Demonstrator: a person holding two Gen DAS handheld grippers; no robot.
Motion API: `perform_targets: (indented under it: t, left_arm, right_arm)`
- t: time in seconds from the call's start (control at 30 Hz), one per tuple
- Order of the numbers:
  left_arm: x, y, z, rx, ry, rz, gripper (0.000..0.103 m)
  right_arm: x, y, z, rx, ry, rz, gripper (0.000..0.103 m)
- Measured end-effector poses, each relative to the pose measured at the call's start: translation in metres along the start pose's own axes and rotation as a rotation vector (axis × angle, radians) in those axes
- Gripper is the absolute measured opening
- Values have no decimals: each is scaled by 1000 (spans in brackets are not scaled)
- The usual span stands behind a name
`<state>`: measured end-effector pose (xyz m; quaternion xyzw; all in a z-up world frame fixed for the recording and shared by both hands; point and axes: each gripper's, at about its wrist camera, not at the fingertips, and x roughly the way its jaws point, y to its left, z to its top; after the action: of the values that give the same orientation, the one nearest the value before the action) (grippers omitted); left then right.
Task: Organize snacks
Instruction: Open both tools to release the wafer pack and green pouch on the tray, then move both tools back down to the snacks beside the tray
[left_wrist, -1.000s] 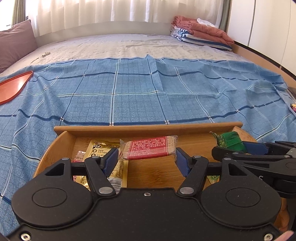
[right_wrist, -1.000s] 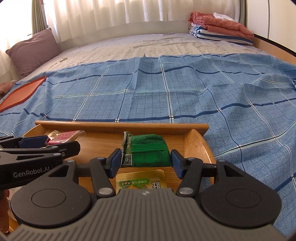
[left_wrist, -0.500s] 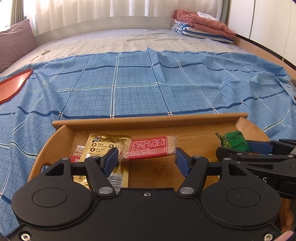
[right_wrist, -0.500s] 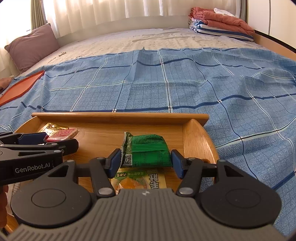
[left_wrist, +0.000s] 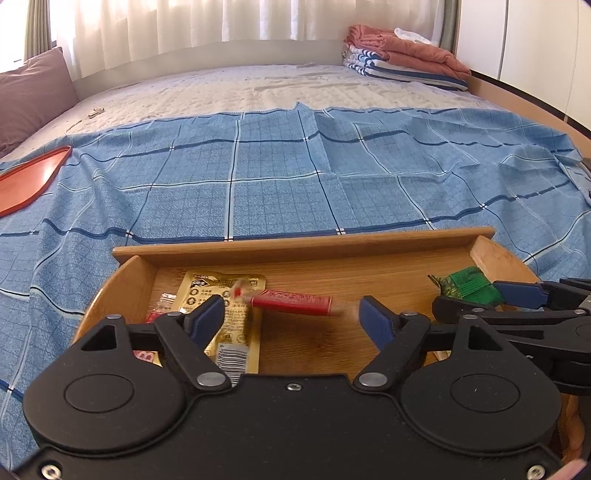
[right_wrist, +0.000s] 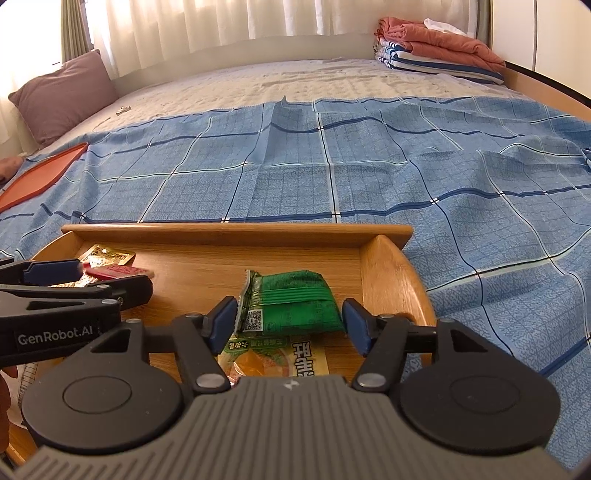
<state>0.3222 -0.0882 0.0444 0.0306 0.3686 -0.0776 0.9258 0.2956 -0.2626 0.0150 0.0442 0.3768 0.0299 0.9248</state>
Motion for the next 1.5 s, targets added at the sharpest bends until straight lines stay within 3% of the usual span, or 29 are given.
perform_targets:
  t: [0.4,0.67,0.97,1.23,1.5]
  left_arm:
    - [-68,7,-25,9,-75,-57,92]
    - [-128,18,-70,57,-121,-79,94]
    - [-183,39,-126,40,-189,-54,96]
    - [-199,55,-161,17,-203,12,97]
    - [-197,63,-187,4,-168,44,97]
  right_arm:
    - [-52,5,-14,-67,-78,53,82]
    - [-99,19,-47,-154,-124,110,88]
    - [-146,42,-94,-217,-193,149,91]
    - [-165,54,-141,-209,-234,140,92]
    - [-178,69,-176,-295,-238,136,95]
